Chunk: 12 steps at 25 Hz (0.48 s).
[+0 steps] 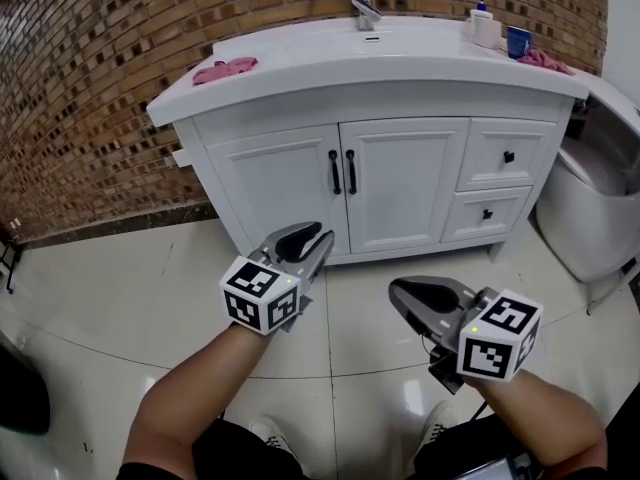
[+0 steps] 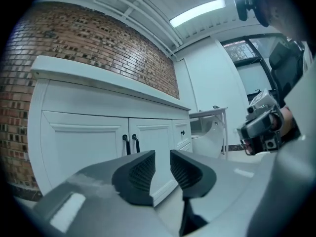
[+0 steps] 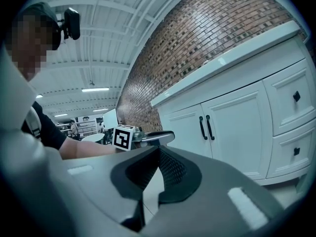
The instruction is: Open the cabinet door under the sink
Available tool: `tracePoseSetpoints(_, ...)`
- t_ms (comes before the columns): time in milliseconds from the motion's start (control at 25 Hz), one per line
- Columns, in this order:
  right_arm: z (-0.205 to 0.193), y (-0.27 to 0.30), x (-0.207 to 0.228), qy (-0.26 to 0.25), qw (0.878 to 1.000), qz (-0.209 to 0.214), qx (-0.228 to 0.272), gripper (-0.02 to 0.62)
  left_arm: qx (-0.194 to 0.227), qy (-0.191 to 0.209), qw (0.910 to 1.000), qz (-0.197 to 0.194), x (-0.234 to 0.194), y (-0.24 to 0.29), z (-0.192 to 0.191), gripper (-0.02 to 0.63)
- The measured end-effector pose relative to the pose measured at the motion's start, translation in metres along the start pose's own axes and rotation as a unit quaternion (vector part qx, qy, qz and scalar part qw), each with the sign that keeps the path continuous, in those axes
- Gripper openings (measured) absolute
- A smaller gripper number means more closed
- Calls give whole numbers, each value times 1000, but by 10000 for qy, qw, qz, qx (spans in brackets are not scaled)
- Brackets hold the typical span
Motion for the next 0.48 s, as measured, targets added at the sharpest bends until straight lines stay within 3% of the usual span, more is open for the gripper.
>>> tracePoseSetpoints(480,10,-1,22,211,9997,-110,110,5,-234,-132,9972,691,-85,50,-18,104)
Point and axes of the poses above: the fingertips, and each gripper's own axes: y forward along the fingers, x to its right, z out of its top, the point moved 3 cm from there along -y, backward along the fingers, and after that the axes turned 14 degrees about -z, right-handed, at the moved point
